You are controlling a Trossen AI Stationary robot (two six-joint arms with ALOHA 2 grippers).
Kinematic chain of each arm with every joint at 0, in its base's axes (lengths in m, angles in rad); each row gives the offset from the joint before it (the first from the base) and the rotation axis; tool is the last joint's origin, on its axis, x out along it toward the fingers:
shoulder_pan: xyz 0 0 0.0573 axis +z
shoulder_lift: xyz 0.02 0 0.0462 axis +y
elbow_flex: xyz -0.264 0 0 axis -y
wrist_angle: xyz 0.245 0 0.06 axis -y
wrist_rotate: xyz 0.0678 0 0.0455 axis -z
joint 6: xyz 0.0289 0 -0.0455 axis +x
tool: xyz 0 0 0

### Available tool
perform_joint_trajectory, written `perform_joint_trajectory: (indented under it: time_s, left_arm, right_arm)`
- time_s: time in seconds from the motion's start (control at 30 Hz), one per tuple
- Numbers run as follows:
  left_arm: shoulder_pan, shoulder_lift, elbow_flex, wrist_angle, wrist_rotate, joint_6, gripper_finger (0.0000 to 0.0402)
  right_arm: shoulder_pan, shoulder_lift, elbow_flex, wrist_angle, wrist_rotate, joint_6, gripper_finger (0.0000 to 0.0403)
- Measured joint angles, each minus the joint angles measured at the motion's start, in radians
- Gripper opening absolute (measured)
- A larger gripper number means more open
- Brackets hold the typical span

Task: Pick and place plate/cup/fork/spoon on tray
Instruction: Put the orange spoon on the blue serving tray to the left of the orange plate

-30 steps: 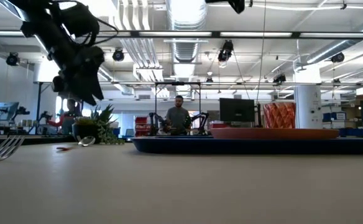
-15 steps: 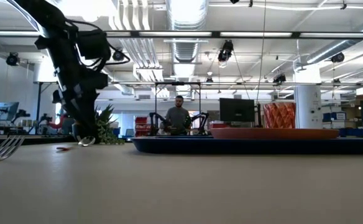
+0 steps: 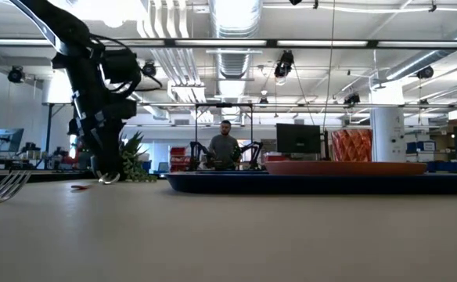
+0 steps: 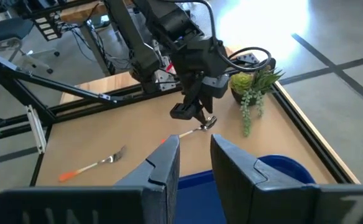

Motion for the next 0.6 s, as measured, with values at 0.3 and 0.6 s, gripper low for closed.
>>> perform_joint_trajectory:
  time_s: [0.3, 0.6]
  left_arm:
    - [0.061, 0.044, 0.009, 0.002, 0.005, 0.061, 0.0173]
    - [0.074, 0.119, 0.006, 0.008, 0.093, 0.082, 0.0173]
  right_arm:
    - [0.0, 0.001, 0.0, 0.004, 0.0, 0.027, 0.0077]
    - [0.0, 0.001, 0.0, 0.004, 0.035, 0.027, 0.0079]
